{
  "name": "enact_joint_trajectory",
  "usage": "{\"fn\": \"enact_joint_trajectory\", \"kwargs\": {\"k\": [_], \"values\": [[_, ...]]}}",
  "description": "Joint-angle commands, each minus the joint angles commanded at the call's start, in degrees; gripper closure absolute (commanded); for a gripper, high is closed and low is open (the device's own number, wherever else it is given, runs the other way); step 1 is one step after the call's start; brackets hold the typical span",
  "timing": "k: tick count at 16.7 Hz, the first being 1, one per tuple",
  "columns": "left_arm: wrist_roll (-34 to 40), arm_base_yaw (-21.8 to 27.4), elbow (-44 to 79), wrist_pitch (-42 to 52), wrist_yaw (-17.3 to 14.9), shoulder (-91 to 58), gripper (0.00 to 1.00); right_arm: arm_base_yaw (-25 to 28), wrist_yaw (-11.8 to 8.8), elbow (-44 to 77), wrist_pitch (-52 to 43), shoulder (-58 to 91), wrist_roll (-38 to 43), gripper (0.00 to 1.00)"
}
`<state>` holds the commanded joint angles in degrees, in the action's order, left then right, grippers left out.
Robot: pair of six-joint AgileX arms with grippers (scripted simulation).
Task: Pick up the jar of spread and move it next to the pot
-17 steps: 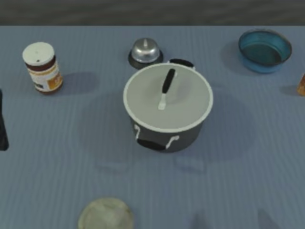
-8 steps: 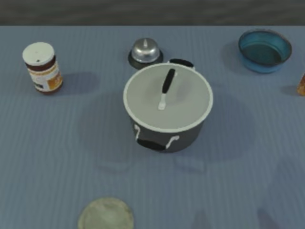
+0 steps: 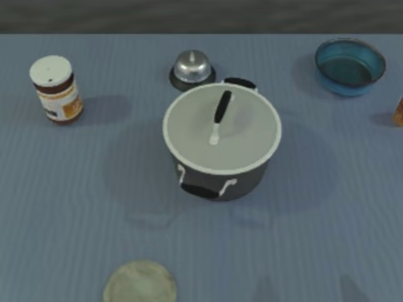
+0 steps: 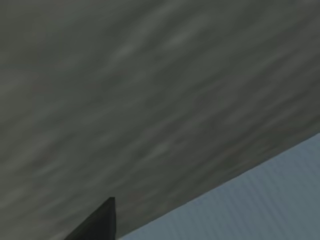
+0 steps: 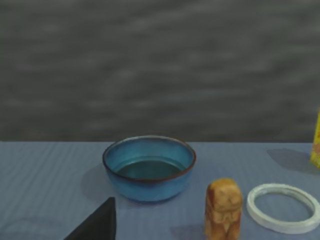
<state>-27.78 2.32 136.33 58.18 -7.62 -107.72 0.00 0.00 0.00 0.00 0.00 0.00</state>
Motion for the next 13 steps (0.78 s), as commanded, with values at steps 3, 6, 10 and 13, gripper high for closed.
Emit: {"fn": "enact_joint_trajectory", "kwargs": {"k": [3,6,10,13], "values": [[-2.55,-0.65,13.36,8.59,1.03,-15.27,0.0,0.0,0.0,0.0,0.0,0.0,0.0,0.0],[-4.3,-1.23,22.54,17.53,2.24,-29.12,0.0,0.0,0.0,0.0,0.0,0.0,0.0,0.0],[-5.5,-1.59,28.7,27.91,3.45,-43.82,0.0,0.0,0.0,0.0,0.0,0.0,0.0,0.0],[-5.81,-1.56,29.79,32.76,3.81,-50.19,0.0,0.0,0.0,0.0,0.0,0.0,0.0,0.0]]}}
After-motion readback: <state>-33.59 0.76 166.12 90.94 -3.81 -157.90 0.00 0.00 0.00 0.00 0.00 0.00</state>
